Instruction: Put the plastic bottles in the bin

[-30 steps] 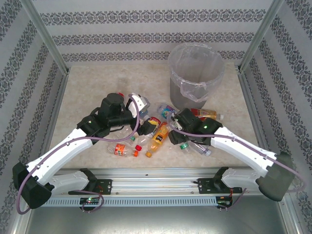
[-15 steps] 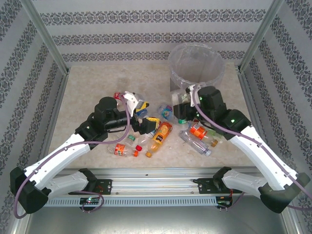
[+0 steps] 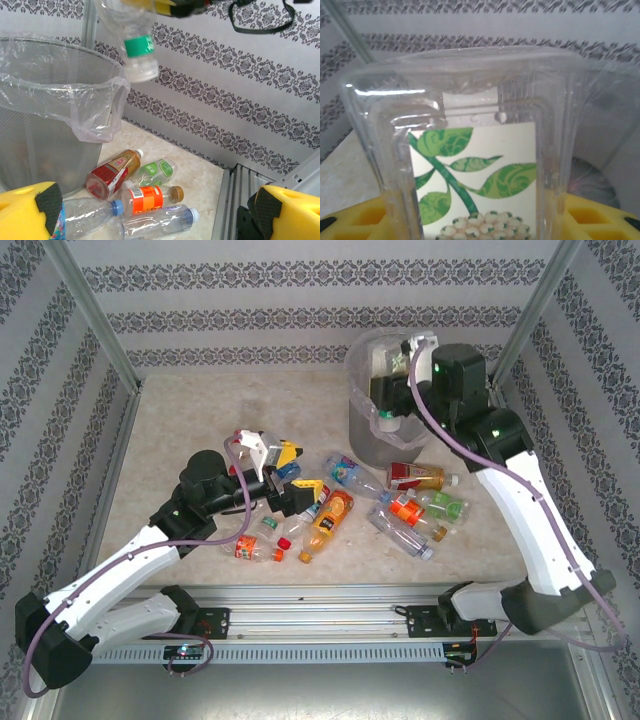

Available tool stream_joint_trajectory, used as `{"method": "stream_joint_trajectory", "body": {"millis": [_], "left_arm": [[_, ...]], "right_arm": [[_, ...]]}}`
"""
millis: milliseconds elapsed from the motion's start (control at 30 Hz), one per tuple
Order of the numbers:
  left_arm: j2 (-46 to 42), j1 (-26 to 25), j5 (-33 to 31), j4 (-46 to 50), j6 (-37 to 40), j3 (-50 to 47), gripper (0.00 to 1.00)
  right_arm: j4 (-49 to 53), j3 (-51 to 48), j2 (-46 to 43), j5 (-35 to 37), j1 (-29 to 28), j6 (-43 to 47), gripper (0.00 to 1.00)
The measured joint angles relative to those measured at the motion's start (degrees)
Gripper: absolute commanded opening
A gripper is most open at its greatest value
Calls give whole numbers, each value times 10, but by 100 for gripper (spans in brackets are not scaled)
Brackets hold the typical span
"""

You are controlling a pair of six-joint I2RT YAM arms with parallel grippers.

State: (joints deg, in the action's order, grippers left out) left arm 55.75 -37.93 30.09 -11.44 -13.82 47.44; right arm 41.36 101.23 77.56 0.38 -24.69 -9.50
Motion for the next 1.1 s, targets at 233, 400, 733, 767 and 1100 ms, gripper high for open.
{"method": "stream_joint_trajectory", "body": {"millis": [233,400,733,767,1100], "left_arm": [[0,0,10,-6,2,0,100],[3,0,10,-6,7,0,100],[4,0,-14,-5,22,0,100],[4,0,-17,-5,23,0,100],[5,0,-23,2,39,0,100]], "right_arm": [[33,132,118,23,44,61,57],[72,210,205,24,78,96,57],[173,356,343,39,111,141,56],[179,357,348,39,113,143,56],[222,367,416,32,136,149,56]]}}
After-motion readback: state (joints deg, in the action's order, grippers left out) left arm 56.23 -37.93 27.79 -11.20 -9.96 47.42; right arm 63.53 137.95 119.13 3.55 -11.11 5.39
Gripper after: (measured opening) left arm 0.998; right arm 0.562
